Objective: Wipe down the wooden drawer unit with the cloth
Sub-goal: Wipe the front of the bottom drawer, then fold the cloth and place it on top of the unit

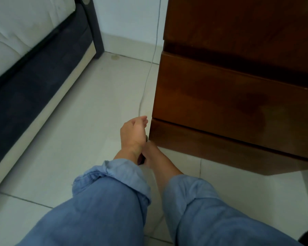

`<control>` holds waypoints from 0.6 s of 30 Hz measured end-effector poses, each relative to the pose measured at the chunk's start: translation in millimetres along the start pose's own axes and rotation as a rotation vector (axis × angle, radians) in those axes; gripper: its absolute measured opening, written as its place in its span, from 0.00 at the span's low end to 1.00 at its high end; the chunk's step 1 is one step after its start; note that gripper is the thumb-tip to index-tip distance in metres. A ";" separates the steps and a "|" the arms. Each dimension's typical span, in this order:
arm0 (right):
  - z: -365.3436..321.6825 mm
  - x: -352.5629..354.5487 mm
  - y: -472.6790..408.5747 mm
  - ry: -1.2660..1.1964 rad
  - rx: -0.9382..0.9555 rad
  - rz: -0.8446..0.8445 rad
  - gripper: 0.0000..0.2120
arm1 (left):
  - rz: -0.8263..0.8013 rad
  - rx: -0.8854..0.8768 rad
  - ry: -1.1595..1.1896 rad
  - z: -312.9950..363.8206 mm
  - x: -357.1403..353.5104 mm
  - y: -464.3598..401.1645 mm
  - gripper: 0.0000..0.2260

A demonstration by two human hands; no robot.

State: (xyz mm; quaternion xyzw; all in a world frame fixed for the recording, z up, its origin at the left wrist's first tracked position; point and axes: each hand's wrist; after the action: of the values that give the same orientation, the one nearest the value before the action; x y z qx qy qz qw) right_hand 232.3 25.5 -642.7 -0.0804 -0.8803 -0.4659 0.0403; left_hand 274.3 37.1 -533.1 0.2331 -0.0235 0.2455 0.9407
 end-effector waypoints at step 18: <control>-35.9 186.7 185.8 0.207 0.657 0.074 0.19 | -0.413 0.154 -0.232 81.2 -7.9 133.4 0.15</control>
State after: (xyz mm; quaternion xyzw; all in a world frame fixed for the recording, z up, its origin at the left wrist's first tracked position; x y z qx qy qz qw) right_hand 81.8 118.0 -444.1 -0.0473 -0.9710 -0.1615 0.1699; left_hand 210.0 99.8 -405.1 0.3308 -0.0644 0.0207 0.9413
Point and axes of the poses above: each hand's wrist, its own y-axis away from the middle knuckle, its own x-axis out of the back of the hand, z = x × y, and after that the axes turned 11 degrees about z, right-handed
